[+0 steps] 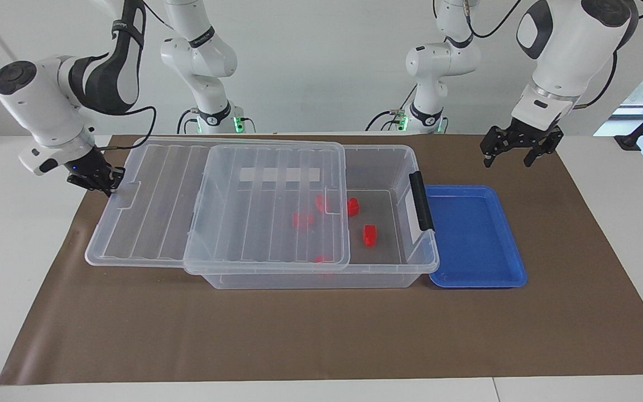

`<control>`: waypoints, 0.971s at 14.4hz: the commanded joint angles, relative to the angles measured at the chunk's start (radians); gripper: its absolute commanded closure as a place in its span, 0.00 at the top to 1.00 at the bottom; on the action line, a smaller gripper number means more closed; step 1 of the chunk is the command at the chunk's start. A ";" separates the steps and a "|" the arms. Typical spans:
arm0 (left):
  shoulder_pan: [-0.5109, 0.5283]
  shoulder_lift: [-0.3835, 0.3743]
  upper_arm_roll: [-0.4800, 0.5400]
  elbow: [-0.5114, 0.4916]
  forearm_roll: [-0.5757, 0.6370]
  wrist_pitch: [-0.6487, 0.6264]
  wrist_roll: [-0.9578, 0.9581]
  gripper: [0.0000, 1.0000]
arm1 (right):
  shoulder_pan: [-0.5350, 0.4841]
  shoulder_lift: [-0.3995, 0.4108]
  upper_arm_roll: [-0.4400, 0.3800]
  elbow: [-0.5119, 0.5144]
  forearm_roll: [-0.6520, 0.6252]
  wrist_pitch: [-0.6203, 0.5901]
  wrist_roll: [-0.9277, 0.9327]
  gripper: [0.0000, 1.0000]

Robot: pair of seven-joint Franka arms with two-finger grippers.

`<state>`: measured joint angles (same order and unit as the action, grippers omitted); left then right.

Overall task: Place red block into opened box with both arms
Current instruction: 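Slide the clear lid back over the box with the right gripper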

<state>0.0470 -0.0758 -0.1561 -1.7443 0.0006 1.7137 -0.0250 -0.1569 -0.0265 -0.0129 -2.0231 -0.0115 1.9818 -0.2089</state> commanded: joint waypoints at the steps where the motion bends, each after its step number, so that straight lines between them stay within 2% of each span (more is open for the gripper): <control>1: -0.001 0.008 0.024 0.051 -0.014 -0.052 0.020 1.00 | 0.034 -0.023 0.004 -0.025 0.010 -0.004 0.058 0.00; 4: -0.015 0.022 0.058 0.092 -0.016 -0.097 0.023 1.00 | 0.075 -0.026 0.004 -0.029 0.010 -0.004 0.117 0.00; 12: -0.153 0.040 0.230 0.164 -0.045 -0.192 0.033 1.00 | 0.158 -0.027 0.010 -0.031 0.012 -0.004 0.247 0.00; 14: -0.144 0.042 0.227 0.164 -0.050 -0.200 0.045 1.00 | 0.158 -0.027 0.010 -0.031 0.012 -0.004 0.247 0.00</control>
<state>-0.0790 -0.0572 0.0433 -1.6209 -0.0264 1.5565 -0.0057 0.0052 -0.0312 -0.0088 -2.0311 -0.0106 1.9809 0.0228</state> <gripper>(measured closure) 0.000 0.991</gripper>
